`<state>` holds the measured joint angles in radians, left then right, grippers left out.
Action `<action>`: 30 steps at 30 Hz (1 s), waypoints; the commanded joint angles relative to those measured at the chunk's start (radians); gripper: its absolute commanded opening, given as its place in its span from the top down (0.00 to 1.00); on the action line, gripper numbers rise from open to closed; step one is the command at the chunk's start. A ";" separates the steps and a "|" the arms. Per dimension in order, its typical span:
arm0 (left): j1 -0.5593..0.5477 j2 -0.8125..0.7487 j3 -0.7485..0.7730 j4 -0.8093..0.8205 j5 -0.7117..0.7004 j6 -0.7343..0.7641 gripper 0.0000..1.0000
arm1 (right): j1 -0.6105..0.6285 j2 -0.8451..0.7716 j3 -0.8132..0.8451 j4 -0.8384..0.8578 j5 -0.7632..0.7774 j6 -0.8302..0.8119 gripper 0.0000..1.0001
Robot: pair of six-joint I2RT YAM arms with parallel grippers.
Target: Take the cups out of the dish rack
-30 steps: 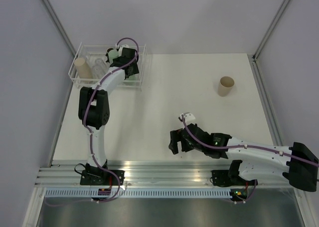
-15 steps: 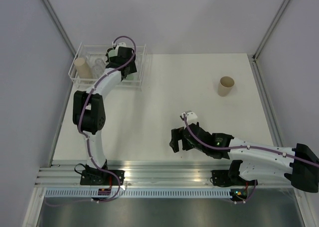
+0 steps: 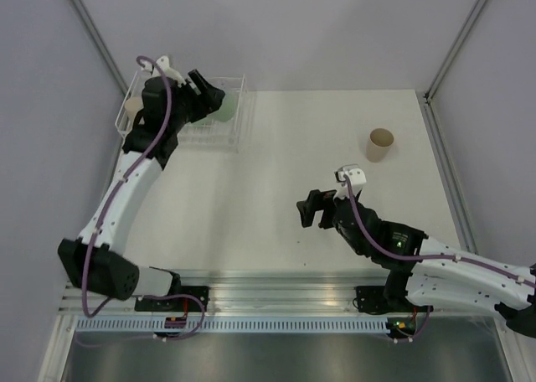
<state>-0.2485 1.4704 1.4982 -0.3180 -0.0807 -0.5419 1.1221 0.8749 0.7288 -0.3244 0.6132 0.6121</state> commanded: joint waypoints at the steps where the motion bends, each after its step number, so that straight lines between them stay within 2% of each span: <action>1: -0.002 -0.168 -0.182 0.097 0.421 -0.200 0.98 | -0.007 -0.086 -0.035 0.134 0.125 -0.070 0.02; 2: 0.000 -0.236 -0.272 0.124 0.482 -0.263 0.98 | -0.011 -0.100 -0.063 0.162 0.116 -0.086 0.02; 5: 0.002 -0.315 -0.395 0.220 0.694 -0.378 0.98 | -0.039 -0.135 -0.106 0.263 0.013 -0.133 0.02; 6: 0.002 -0.359 -0.483 0.297 0.747 -0.418 0.98 | -0.047 -0.143 -0.117 0.289 -0.028 -0.143 0.02; 7: 0.000 -0.376 -0.531 0.360 0.876 -0.462 0.98 | -0.062 -0.142 -0.127 0.351 -0.096 -0.147 0.02; 8: 0.000 -0.396 -0.628 0.414 0.919 -0.554 0.98 | -0.070 -0.140 -0.146 0.378 -0.137 -0.159 0.02; 10: 0.000 -0.468 -0.715 0.534 0.985 -0.627 0.98 | -0.080 -0.131 -0.167 0.451 -0.232 -0.167 0.02; 12: 0.000 -0.504 -0.805 0.573 1.004 -0.679 0.98 | -0.084 -0.116 -0.183 0.505 -0.283 -0.172 0.02; 13: 0.000 -0.536 -0.861 0.683 1.041 -0.731 0.98 | -0.084 -0.096 -0.192 0.575 -0.326 -0.173 0.02; 14: 0.000 -0.536 -0.898 0.685 1.041 -0.781 0.98 | -0.084 -0.080 -0.192 0.576 -0.345 -0.176 0.02; 15: 0.000 -0.551 -0.941 0.873 1.059 -0.844 0.98 | -0.084 -0.064 -0.189 0.596 -0.358 -0.175 0.02; 16: 0.000 -0.555 -1.014 0.954 1.059 -0.968 0.98 | -0.085 -0.042 -0.177 0.601 -0.380 -0.173 0.02; 18: -0.002 -0.561 -1.059 1.065 1.062 -1.036 0.98 | -0.084 0.019 -0.157 0.613 -0.414 -0.172 0.03; 21: 0.000 -0.578 -1.116 1.108 1.049 -1.084 0.98 | -0.085 0.073 -0.158 0.674 -0.470 -0.155 0.05; 25: -0.005 -0.571 -1.207 1.258 1.044 -1.172 0.98 | -0.084 0.116 -0.172 0.745 -0.500 -0.141 0.07; 30: -0.005 -0.587 -1.271 1.225 1.026 -1.152 0.98 | -0.085 0.148 -0.164 0.794 -0.547 -0.133 0.09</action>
<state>-0.2493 0.9058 0.2531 0.8066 0.9451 -1.6218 1.0405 1.0077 0.5453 0.3672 0.1238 0.4667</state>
